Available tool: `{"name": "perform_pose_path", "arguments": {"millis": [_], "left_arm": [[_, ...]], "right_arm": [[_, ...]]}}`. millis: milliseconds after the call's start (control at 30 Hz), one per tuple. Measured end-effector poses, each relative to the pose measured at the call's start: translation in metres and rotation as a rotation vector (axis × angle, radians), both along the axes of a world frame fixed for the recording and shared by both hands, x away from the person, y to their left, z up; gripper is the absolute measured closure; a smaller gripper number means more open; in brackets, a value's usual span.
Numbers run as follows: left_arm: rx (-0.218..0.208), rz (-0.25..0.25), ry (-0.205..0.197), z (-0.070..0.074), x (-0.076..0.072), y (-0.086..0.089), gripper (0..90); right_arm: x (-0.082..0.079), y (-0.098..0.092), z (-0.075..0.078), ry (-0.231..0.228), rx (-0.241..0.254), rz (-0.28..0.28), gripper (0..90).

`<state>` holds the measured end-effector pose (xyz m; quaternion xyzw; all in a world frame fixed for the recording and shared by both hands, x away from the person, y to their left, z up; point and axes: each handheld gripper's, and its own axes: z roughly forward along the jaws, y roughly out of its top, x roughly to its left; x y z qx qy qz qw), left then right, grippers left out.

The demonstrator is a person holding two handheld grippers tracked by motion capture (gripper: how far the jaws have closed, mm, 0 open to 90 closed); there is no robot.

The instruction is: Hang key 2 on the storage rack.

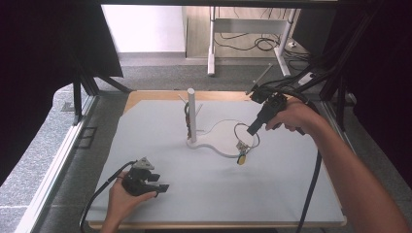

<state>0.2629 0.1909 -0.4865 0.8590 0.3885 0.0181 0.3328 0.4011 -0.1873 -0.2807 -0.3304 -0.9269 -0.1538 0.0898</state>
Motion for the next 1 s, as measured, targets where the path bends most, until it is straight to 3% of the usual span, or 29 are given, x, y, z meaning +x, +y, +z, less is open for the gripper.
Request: {"name": "perform_pose_path", "arguments": {"millis": [667,1000], "left_arm": [[-0.018,0.004,-0.028,0.006,-0.005,0.001,42.1],[-0.008,-0.011,-0.045,0.011,-0.009,0.000,42.8]], "right_arm": [[0.016,0.011,0.004,-0.012,0.028,-0.018,87.2],[0.033,0.022,0.000,-0.008,0.044,-0.034,87.2]]}}
